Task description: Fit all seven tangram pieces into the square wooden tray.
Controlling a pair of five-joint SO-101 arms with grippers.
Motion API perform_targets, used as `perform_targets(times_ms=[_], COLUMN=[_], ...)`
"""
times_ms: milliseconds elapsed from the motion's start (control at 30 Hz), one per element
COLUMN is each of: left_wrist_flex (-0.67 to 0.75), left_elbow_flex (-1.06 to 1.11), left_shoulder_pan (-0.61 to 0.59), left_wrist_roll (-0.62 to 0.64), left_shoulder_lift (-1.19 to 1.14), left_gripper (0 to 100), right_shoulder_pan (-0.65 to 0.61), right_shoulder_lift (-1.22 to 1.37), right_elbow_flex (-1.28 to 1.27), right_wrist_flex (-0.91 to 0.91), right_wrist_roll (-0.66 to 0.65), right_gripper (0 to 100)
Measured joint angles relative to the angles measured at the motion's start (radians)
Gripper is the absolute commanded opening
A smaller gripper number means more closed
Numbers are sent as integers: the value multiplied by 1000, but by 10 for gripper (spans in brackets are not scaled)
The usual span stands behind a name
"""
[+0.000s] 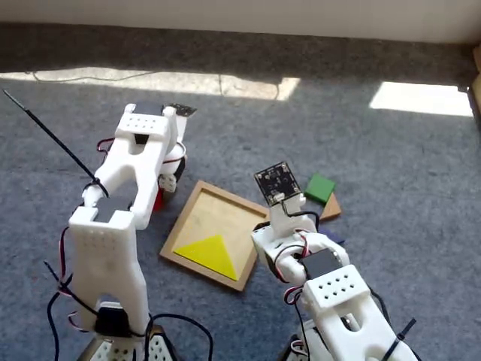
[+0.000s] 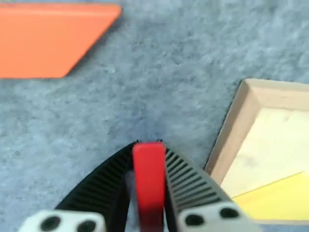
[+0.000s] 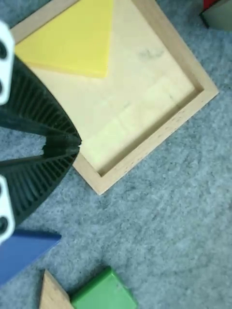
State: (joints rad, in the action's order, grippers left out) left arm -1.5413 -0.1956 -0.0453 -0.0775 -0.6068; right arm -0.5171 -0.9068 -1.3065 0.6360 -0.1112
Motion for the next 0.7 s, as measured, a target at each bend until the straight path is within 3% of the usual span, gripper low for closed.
perform_targets(times_ms=[233, 433, 700], left_wrist_flex=[-72, -74, 95], left_elbow_flex=[35, 187, 396], left_shoulder_pan=[20, 199, 377], left_wrist_roll=[3, 66, 167], left_shoulder_lift=[195, 384, 522], left_gripper=[5, 5, 5], right_shoulder_pan=[0, 61, 238], right_shoulder_lift=[0, 0, 0], right_elbow_flex=[0, 0, 0], right_wrist_flex=[0, 0, 0], right_wrist_roll=[0, 0, 28], right_gripper=[4, 4, 4])
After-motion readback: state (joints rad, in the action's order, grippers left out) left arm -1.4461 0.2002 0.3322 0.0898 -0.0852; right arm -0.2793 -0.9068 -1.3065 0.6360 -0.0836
